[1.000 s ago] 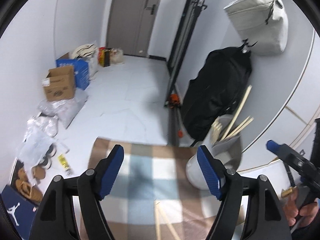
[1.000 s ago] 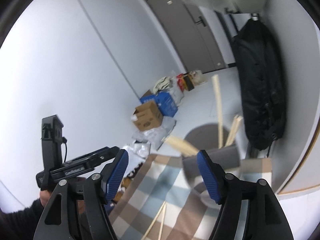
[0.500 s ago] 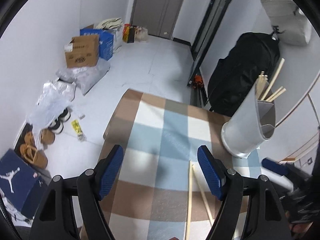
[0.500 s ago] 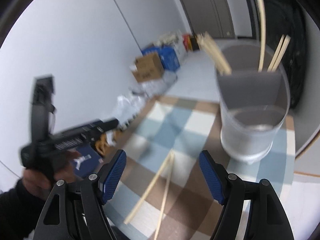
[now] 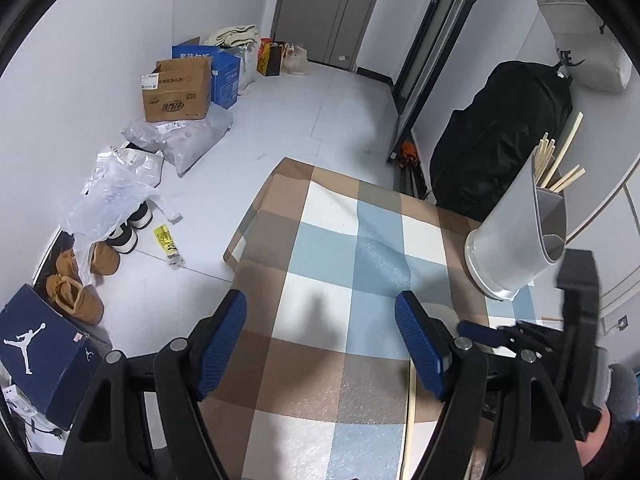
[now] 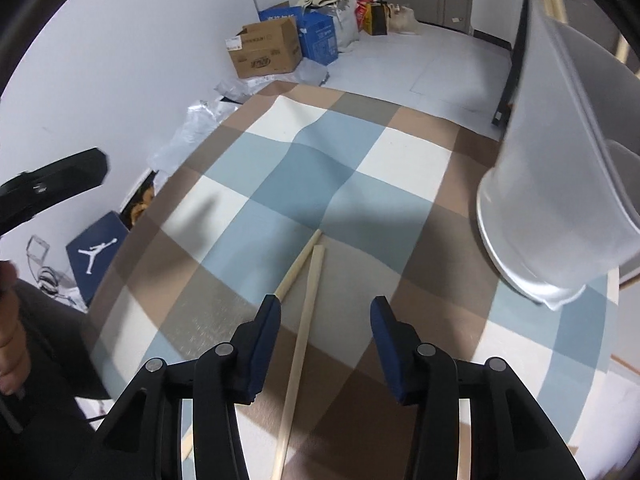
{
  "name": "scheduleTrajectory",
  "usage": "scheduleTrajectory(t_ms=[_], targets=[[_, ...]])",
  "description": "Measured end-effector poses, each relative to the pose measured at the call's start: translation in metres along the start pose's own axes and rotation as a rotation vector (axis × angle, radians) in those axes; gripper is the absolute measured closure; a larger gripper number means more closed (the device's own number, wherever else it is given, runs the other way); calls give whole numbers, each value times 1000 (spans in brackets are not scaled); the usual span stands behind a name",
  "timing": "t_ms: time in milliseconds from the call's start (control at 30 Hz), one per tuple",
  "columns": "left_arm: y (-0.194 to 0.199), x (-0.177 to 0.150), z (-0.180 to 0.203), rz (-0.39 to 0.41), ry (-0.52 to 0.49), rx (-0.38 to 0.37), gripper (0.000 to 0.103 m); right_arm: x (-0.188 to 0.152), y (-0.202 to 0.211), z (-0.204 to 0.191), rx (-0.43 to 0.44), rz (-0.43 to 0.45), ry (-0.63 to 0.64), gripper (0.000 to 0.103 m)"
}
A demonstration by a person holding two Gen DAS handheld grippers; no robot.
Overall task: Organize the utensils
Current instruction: 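Lower the right gripper to the chopsticks on the mat and close on one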
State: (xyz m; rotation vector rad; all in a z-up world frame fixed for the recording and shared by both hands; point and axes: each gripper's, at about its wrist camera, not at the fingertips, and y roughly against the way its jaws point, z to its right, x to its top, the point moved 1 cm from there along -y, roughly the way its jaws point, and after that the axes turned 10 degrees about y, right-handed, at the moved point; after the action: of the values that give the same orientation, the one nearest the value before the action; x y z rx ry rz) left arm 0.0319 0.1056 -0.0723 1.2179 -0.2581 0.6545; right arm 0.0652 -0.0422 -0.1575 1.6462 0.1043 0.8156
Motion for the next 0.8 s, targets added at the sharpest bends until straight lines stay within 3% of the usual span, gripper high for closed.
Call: scheduleTrajectory(t_ms=[300,433,600,800], targets=[[7,-1,-6,19,-10,-2,30,18,-14,-8,-118,-10,87,59],[5,0,-9,13,-2,4,30,17,-14,-7,-129,-6,88,60],[5,0,-10,20,1,12,30,9,-12,-12,-153,-18,118,69],[4,-1,-6,21,-13,26,30,11,-14,-21,-213,-4,171,66]])
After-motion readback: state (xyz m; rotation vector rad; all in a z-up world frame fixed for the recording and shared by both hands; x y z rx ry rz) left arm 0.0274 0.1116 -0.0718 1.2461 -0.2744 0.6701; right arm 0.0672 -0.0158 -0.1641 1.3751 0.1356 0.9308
